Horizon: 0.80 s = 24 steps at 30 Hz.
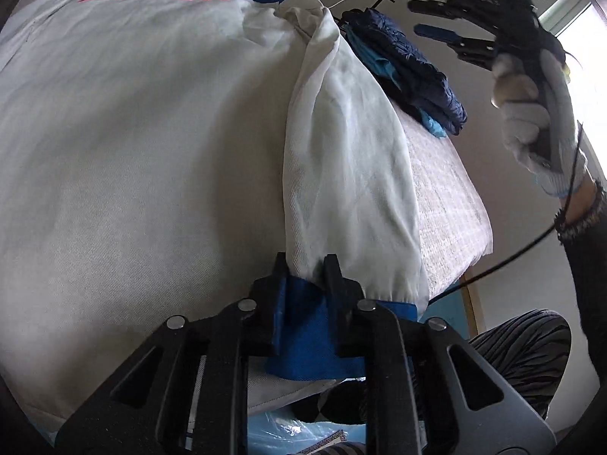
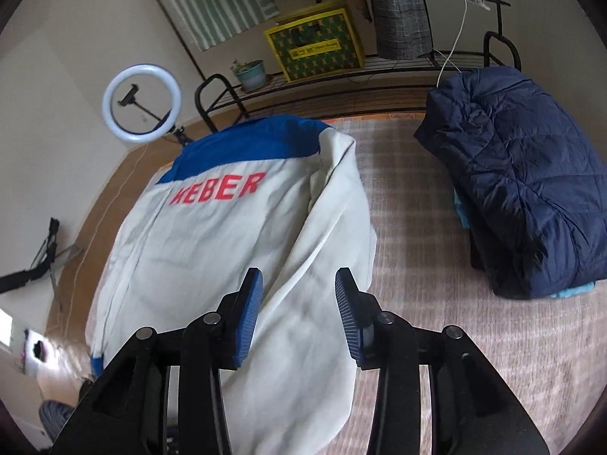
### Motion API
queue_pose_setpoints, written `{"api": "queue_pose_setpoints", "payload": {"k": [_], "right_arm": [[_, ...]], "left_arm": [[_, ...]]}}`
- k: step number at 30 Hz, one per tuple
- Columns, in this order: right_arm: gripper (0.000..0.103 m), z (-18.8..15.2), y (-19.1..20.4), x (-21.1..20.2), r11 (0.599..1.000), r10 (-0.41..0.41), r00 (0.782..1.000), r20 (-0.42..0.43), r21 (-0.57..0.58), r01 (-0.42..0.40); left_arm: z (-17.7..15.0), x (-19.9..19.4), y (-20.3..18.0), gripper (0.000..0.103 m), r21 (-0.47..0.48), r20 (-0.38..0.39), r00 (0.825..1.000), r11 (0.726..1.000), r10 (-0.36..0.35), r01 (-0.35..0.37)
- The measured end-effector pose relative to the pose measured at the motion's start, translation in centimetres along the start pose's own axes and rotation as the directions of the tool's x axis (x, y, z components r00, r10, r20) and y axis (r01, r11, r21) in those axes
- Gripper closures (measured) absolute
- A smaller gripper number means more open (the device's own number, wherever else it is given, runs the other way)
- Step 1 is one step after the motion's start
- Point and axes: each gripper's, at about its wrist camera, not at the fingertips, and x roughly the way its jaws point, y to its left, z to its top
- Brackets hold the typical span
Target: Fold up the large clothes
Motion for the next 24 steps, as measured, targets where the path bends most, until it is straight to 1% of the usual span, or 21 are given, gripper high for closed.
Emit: {"api": "queue_pose_setpoints", "payload": {"k": [2,4,9,12,14,16,18,19,21,22,24], "right_arm": [[0.063,1.4,-1.1,1.8,0.999,-0.007,1.000,-0.004,0.047,0.007],[0.063,2.8,-2.3,3.9,0.995,-0.011,1.000,-0.011,0.101,0.012],[0.063,5.2,-4.8,8.2,0.977,0.012,1.000,-0.022,0.215,-0.007],[0.063,6.4,-5.5,10.1,0.963,0.043,0.999,-0.007,0.265,-0.040],[0.063,7.3,-5.6,11.0,0.958,0.058,0.998,0.006,0.280,-0.058],[0.063,8.2,-5.3,12.1,0.963,0.028,1.000,0.001,0.268,-0.027],[0.064,8.7,-5.2,13.3,0.967,-0.008,1.000,-0.026,0.254,0.015],[0.067,8.9,-5.2,13.7,0.968,-0.002,1.000,-0.029,0.253,0.009],[0.092,9.1,-5.2,14.1,0.963,0.052,0.999,-0.014,0.264,-0.046],[0.095,9.1,-5.2,14.3,0.961,0.080,0.997,-0.008,0.267,-0.075],[0.098,9.2,-4.6,14.1,0.967,0.073,0.997,-0.002,0.246,-0.070]], "left_arm": [[-0.1,-0.2,0.1,0.095,-0.006,0.005,1.000,1.000,-0.018,0.018],[-0.1,-0.6,-0.1,0.097,-0.006,0.008,0.999,0.999,-0.037,0.037],[-0.4,-1.9,-1.7,0.099,0.010,0.031,0.996,0.997,-0.080,0.080],[-0.7,-2.7,-2.7,0.099,0.029,0.027,0.993,0.993,-0.113,0.112],[-1.0,-3.0,-3.3,0.099,0.052,0.019,0.994,0.993,-0.110,0.109],[-1.1,-3.0,-3.8,0.099,0.067,0.009,0.994,0.992,-0.110,0.109],[-1.3,-2.8,-4.2,0.099,0.080,0.001,0.994,0.991,-0.109,0.108],[-1.5,-2.8,-4.3,0.099,0.089,-0.001,0.994,0.990,-0.109,0.109],[-1.7,-2.8,-4.4,0.099,0.102,-0.003,0.993,0.988,-0.115,0.114],[-2.1,-2.9,-4.5,0.099,0.105,-0.004,0.993,0.988,-0.116,0.116],[-2.3,-2.8,-4.3,0.099,0.101,-0.008,0.992,0.987,-0.124,0.125]]}}
